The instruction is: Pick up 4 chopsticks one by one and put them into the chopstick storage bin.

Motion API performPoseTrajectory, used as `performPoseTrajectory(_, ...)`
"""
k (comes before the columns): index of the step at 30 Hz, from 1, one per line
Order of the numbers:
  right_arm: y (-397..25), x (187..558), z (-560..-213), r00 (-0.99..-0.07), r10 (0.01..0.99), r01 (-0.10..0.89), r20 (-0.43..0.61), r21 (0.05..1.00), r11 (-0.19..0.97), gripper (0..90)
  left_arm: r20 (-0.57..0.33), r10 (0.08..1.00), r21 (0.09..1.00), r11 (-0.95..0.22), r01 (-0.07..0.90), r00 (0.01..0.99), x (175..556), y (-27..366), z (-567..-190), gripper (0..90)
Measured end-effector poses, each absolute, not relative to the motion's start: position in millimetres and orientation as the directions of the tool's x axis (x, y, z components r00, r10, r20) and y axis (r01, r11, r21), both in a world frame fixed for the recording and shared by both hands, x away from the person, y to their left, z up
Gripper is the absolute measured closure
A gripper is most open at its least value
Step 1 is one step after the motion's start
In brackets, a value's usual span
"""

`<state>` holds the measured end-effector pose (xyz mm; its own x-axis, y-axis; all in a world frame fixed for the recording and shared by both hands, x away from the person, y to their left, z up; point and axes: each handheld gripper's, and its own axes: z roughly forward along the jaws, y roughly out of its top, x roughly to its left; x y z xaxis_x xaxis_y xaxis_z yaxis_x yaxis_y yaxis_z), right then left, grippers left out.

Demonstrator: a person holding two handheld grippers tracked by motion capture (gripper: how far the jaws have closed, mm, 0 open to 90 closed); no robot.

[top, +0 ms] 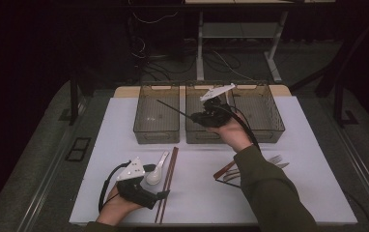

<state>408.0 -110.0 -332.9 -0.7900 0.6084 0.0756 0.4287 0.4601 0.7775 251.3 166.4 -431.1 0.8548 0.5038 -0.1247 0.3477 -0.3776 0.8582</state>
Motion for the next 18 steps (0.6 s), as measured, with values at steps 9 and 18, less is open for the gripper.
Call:
performPoseTrajectory(9, -85.0, 431.9, -337.8, -0.766, 0.635, 0.470, 0.096, 0.757, 0.453, 85.2, -0.117, 0.498, 0.858, -0.386, 0.340, 0.859, 251.7, 167.5, -431.0, 0.0)
performPoseTrajectory(18, -51.1, 453.4, -341.5, -0.746, 0.661, 0.504, 0.081, 0.716, 0.482, 85.2, -0.124, 0.493, 0.859, -0.381, 0.342, 0.861, 250.7, 167.1, -430.3, 0.0)
